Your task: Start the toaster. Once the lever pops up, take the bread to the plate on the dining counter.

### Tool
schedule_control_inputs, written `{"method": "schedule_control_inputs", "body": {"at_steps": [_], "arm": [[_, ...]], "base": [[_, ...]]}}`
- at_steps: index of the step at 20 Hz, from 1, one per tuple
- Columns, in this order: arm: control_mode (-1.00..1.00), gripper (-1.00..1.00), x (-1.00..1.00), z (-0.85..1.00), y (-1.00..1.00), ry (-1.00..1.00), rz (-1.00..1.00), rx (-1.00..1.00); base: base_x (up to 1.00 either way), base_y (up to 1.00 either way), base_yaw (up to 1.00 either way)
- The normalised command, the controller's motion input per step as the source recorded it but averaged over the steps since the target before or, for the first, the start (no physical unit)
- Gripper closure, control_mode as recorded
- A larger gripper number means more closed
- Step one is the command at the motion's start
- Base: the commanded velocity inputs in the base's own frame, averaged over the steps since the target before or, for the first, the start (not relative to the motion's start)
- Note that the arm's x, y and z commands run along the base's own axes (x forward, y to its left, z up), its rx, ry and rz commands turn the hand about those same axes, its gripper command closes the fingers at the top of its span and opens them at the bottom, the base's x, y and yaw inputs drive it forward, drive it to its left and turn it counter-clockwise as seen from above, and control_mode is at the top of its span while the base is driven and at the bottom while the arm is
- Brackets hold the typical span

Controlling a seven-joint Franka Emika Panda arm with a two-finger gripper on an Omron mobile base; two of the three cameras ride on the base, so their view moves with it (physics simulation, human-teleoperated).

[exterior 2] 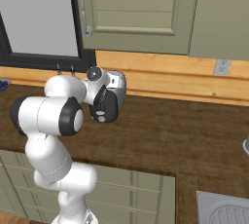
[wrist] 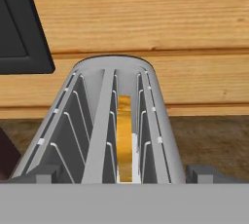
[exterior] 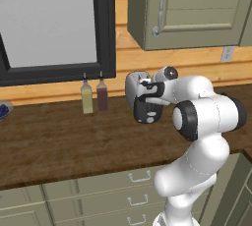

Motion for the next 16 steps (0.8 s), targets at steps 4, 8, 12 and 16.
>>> {"method": "schedule_control_inputs", "body": {"at_steps": [4,8,12,16], "arm": [[-1.00,-1.00,0.00,0.00,0.00,0.00,0.00,0.00],[-1.00,-1.00,0.00,0.00,0.00,0.00,0.00,0.00],[-1.00,-1.00,0.00,0.00,0.00,0.00,0.00,0.00],[-1.00,-1.00,0.00,0.00,0.00,0.00,0.00,0.00]], "base": [[0.00,0.00,0.00],[0.00,0.00,0.00],[0.00,0.00,0.00],[0.00,0.00,0.00]]}}
